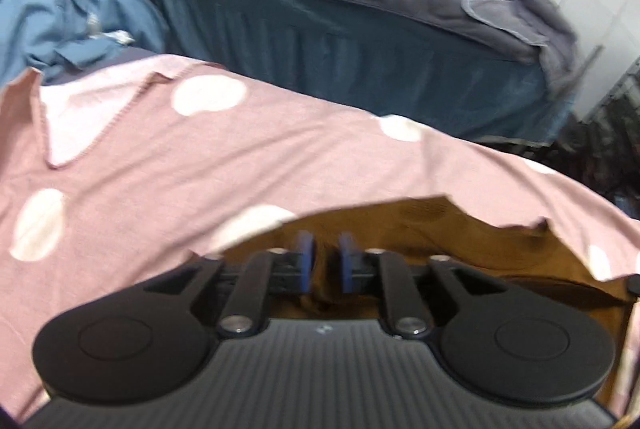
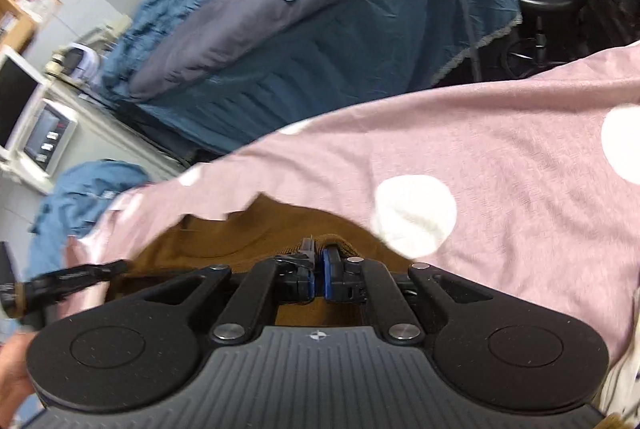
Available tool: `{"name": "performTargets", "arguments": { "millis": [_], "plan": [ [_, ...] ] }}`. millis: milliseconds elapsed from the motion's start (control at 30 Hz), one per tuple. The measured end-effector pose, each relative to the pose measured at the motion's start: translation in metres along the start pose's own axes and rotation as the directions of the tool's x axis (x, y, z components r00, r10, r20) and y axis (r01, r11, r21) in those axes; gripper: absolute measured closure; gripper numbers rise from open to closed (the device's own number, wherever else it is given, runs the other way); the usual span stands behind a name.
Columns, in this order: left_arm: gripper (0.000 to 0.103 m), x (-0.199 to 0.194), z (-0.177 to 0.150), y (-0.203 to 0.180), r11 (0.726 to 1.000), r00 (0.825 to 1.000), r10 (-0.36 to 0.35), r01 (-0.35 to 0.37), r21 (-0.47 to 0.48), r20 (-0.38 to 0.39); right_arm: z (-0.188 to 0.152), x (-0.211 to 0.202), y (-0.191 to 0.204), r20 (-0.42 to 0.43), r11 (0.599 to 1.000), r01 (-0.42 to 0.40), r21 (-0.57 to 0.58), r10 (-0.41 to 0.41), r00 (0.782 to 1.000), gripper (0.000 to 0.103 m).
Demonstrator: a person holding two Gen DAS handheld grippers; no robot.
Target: Fold small clothes
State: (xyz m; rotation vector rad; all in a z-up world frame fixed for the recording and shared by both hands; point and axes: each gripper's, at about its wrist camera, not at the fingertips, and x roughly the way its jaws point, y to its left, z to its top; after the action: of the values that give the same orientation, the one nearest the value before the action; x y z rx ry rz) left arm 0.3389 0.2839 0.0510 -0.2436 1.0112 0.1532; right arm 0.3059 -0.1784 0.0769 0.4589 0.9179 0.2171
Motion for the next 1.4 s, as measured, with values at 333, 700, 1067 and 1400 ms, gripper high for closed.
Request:
{"name": "performTargets", "arguments": {
  "millis": [333,700,1067,1400],
  "plan": [
    [0.025,-0.055,-0.023,0.012,0.983,0.967,0.138,-0.161,0.093,0.216,-0.031,-0.029,0.024,0.098,0.946,0.024,-0.323,0.008,0.995,0.05],
    [0.043,0.007,-0.063,-0.058,0.902,1.0,0.012,-0.021,0.431,0.025,-0.065,-0.003,0.038,-0.093,0.918,-0.087,-0.388,0.055,0.994,0.06],
    [0.01,-0.008,0.005,0.0,0.882,0.907,0.326,-0.393,0.258,0.267,-0.029,0.005,0.014,0.006,0.932,0.129,-0.34,-0.135,0.991,0.047],
    [0.005,-0.069,-0.126,-0.072,0.799,0.99,-0.031,-0.058,0.599,0.137,-0.018,-0.017,-0.018,-0.016,0.947,0.098,-0.307,-0.108,0.994,0.028]
  ]
}}
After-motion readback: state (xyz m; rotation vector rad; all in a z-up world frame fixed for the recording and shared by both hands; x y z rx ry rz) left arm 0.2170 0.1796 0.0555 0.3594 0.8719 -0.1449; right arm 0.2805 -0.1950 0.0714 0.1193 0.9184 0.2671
